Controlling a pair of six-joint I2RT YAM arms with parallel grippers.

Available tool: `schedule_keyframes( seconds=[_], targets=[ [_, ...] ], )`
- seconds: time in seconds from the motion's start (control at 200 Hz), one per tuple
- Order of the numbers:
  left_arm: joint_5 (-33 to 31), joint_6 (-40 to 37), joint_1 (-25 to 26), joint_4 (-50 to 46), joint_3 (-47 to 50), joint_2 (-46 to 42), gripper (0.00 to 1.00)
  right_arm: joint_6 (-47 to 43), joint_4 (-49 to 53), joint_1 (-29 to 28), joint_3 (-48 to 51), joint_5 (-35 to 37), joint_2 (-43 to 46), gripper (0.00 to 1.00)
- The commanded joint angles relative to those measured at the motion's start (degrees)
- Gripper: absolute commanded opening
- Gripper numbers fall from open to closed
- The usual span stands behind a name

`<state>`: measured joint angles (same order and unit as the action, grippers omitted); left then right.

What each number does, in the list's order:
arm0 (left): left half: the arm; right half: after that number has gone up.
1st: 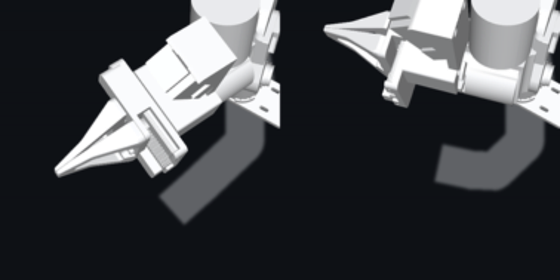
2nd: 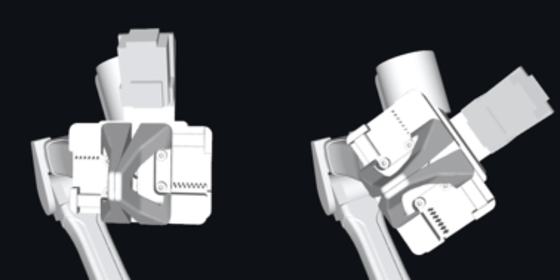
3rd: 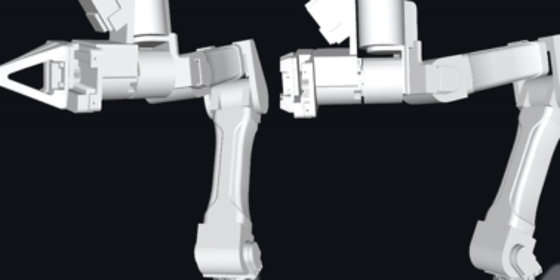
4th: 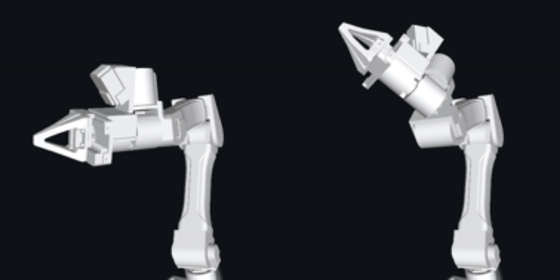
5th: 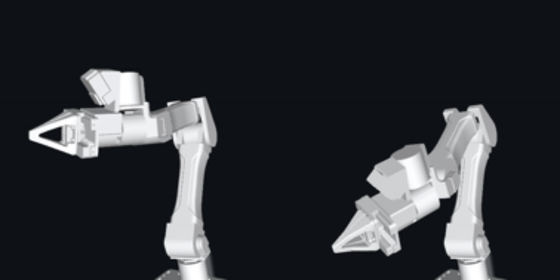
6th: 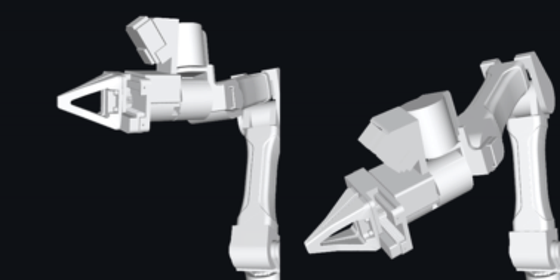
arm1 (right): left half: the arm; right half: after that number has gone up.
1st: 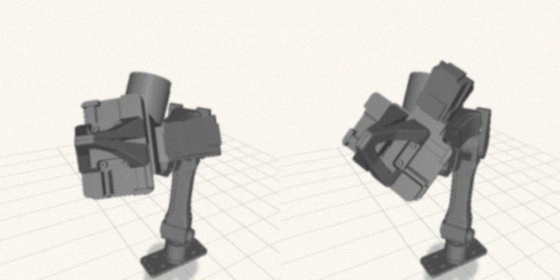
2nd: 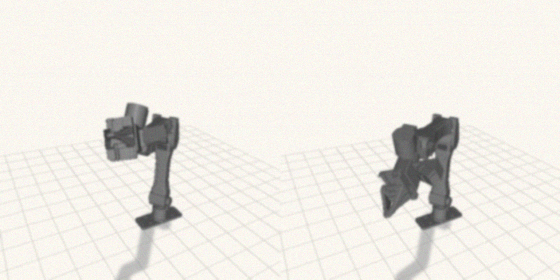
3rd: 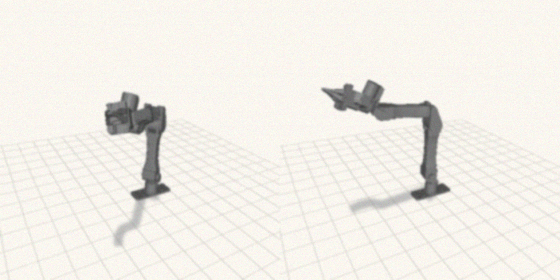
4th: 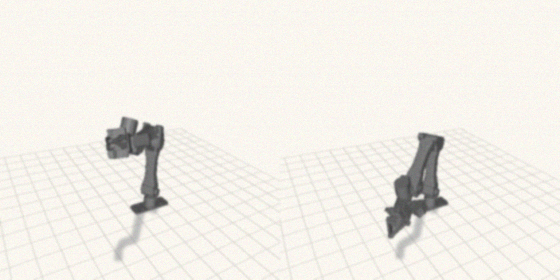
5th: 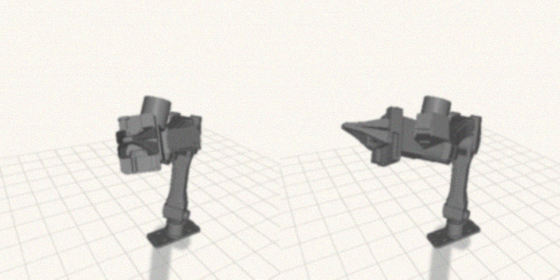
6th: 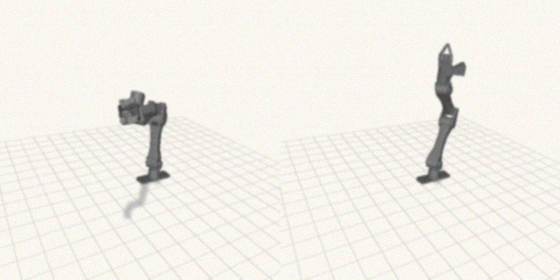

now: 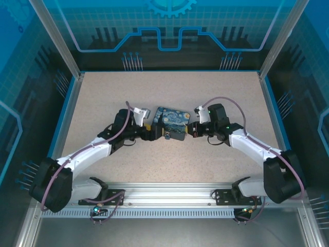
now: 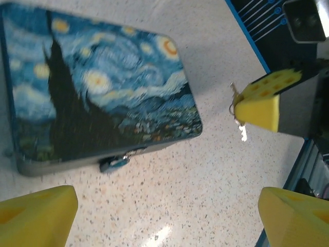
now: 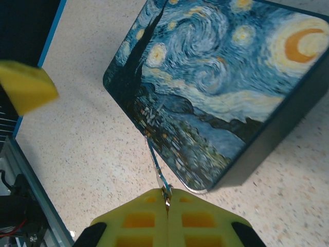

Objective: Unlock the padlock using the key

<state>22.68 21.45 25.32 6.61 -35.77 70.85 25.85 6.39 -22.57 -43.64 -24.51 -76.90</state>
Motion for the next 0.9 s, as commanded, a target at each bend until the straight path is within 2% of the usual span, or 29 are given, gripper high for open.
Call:
schedule_keyframes(
  seconds=[0.0, 0.145, 0.345, 0.645, 0.89],
  targets=[
    [-1.06, 8.52, -0.28, 10.45, 4.83, 0.23, 0.92, 3.17, -3.74, -1.15, -3.32, -2.3, -3.18, 0.0],
    [-1.44, 12.92, -0.23, 19.45, 9.14, 5.37, 0.92, 5.58, -4.21, -2.53, -5.38, -3.43, -7.2, 0.0],
    [-1.98, 15.41, 0.86, 27.38, 10.23, 13.37, 0.9, 7.55, -4.55, -3.05, -6.27, -3.0, -11.16, 0.0],
    [-5.21, 15.82, 5.55, 36.5, 10.1, 21.22, 0.86, 6.43, -1.71, -2.31, -8.66, -0.68, -13.51, 0.0],
    [-8.68, 15.55, 6.8, 42.17, 10.02, 25.61, 0.85, 4.72, 0.67, -1.5, -10.15, 0.52, -14.58, 0.0]
  ],
)
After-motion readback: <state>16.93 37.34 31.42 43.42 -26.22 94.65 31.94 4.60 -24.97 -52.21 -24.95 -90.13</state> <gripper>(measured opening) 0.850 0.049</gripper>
